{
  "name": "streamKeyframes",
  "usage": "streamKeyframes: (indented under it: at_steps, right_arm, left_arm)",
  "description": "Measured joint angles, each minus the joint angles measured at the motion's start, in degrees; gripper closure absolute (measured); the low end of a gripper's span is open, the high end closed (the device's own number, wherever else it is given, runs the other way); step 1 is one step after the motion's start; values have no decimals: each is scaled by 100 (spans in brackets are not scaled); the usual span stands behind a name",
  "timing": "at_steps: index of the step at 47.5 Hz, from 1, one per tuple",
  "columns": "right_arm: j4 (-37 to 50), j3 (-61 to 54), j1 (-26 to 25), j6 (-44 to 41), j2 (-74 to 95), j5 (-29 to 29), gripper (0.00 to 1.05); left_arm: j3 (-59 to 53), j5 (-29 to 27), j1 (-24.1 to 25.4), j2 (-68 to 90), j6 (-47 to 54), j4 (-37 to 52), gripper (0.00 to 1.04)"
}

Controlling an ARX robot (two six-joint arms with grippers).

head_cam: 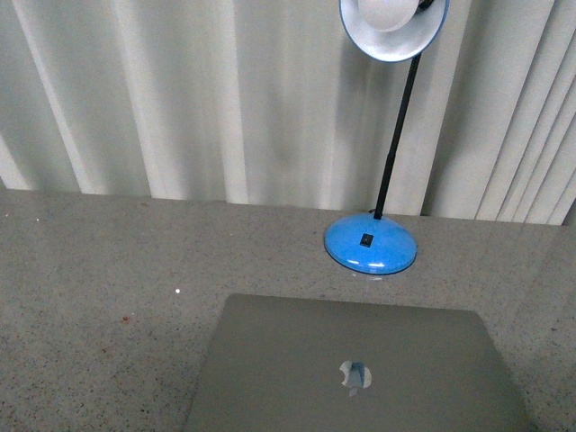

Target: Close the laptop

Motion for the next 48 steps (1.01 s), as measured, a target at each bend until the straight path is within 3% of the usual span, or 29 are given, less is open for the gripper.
streamKeyframes:
  at_steps: [4,48]
  right_arm:
    - [0,0,0,2,0,0,5]
    - [0,0,0,2,0,0,7]
  left_arm:
    - [0,0,0,0,2,0,5]
    - [0,0,0,0,0,0,7]
